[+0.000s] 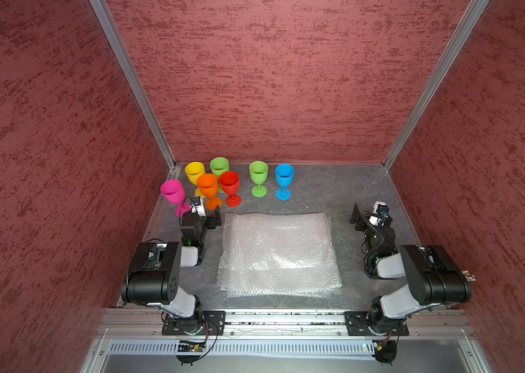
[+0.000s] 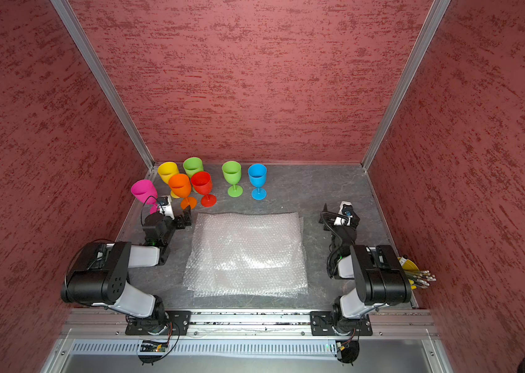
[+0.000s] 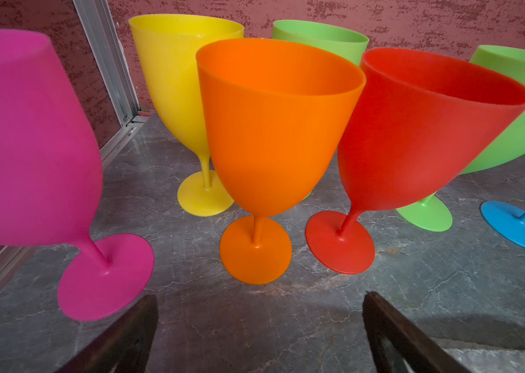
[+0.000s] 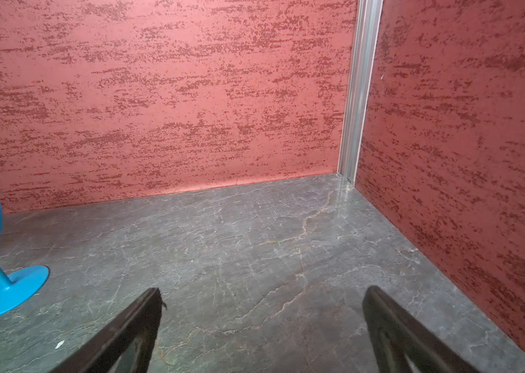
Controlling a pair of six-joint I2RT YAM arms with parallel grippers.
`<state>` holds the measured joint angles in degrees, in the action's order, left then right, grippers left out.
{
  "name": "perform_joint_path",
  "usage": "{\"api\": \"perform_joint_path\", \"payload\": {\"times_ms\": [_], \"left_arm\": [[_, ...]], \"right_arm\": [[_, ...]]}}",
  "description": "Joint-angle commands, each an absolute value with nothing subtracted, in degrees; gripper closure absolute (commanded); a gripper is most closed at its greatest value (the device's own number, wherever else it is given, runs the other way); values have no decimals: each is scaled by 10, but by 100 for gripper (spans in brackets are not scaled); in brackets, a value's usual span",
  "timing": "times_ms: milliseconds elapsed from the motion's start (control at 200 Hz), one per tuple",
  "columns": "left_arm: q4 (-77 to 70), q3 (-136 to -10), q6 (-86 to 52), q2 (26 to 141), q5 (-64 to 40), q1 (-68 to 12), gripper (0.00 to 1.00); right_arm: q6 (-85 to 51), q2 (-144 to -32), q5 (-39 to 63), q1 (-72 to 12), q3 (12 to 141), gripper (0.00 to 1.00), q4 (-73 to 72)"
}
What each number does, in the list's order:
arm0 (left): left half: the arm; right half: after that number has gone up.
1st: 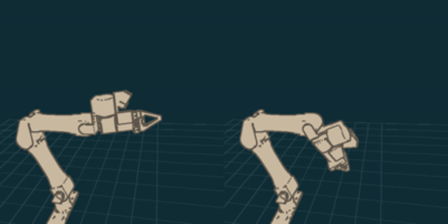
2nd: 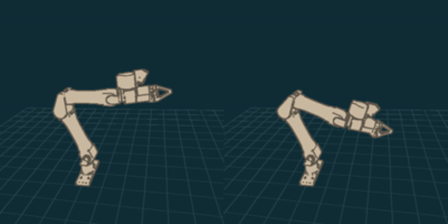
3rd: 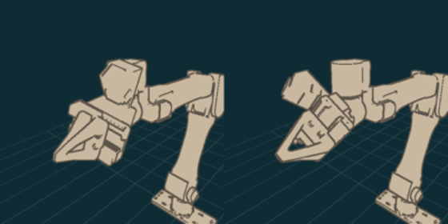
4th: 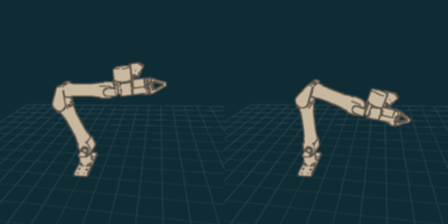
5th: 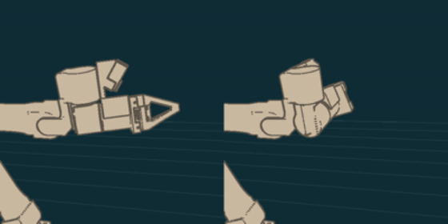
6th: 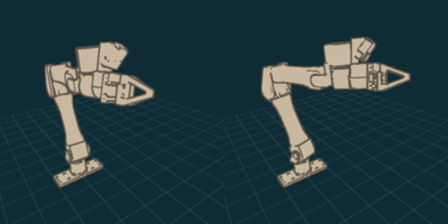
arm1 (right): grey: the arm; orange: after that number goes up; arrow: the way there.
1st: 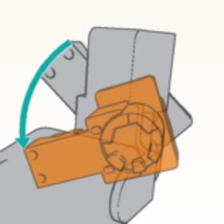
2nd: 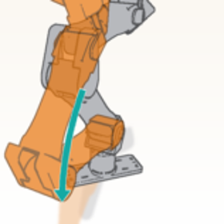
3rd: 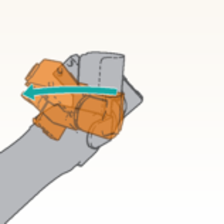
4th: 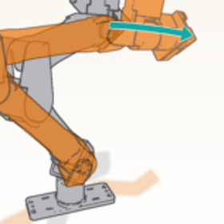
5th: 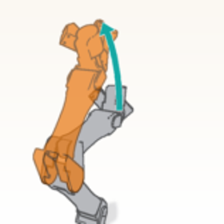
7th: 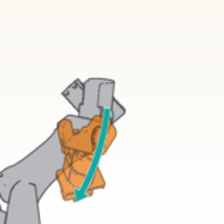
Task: Unpack wine glasses from bubble wrap
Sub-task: Reset both arms
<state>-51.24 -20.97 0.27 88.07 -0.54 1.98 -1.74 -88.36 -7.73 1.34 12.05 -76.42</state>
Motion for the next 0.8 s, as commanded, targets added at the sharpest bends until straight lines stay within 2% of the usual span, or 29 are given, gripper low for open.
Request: {"api": "perform_joint_path", "payload": {"times_ms": [0, 797], "left_arm": [[-510, -218, -2, 879, -18, 21, 0], [-511, -217, -1, 878, -17, 21, 0]], "right_arm": [[-23, -881, -89, 14, 118, 1, -770], [-16, -882, -73, 14, 124, 1, -760]]}}
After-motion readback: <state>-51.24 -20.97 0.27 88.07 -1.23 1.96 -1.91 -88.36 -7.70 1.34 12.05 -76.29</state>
